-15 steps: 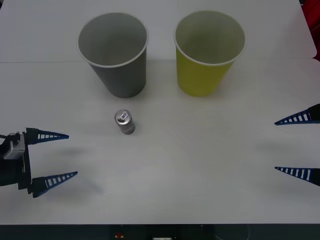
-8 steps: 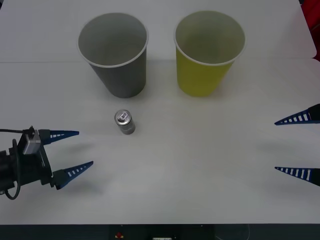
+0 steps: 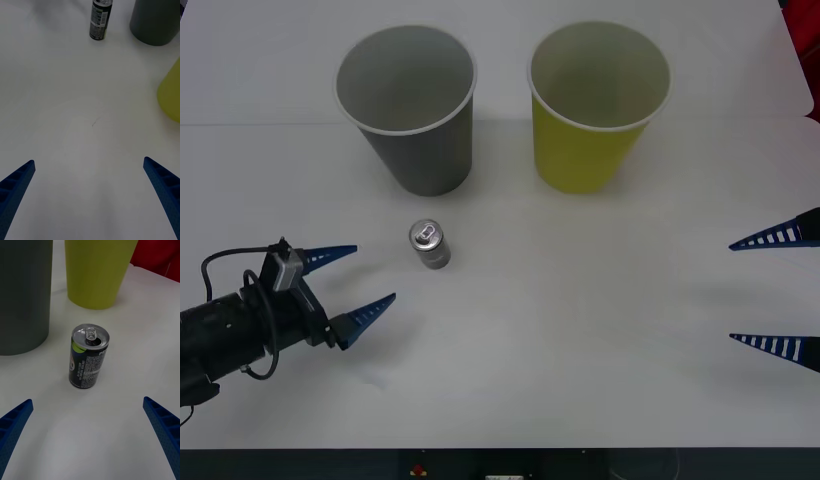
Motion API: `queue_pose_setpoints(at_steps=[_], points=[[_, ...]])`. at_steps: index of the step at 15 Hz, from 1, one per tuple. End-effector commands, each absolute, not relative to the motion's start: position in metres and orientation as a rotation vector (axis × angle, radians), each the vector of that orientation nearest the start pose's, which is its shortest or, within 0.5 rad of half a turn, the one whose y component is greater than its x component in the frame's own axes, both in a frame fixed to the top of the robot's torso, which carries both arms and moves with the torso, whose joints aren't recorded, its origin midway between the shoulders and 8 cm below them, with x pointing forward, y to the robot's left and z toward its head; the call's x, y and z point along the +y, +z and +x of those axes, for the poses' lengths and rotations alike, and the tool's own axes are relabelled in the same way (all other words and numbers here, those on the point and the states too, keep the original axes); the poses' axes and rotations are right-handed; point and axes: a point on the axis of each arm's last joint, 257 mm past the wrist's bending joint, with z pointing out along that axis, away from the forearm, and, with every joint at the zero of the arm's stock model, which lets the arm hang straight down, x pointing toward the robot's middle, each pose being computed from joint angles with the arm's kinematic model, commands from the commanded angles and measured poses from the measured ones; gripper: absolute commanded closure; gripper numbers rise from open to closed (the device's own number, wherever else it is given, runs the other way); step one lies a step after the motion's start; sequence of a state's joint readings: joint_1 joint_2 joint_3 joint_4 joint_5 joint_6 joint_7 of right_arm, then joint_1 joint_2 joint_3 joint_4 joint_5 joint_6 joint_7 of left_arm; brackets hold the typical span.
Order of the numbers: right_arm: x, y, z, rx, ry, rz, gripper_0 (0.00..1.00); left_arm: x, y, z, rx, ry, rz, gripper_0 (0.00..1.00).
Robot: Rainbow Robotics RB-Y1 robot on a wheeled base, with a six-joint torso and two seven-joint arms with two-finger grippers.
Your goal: Put the can into the green bin and the plastic bottle into the gray bin
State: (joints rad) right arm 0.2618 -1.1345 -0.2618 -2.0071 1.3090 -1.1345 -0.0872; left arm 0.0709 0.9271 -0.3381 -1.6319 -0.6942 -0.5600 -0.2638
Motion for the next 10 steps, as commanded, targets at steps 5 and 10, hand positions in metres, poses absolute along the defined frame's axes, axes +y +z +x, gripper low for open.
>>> queue_pose_setpoints(at_steps=[5, 10], points=[[-0.286, -0.167, 0.341, 1.596, 0.209, -1.634, 0.0, 0.194, -0.277, 0.46, 1.637, -0.536, 0.767, 0.0], [-0.286, -0.167, 0.341, 1.596, 0.209, -1.634, 0.0, 0.169, -0.277, 0.48, 1.605, -0.54, 0.755, 0.0]])
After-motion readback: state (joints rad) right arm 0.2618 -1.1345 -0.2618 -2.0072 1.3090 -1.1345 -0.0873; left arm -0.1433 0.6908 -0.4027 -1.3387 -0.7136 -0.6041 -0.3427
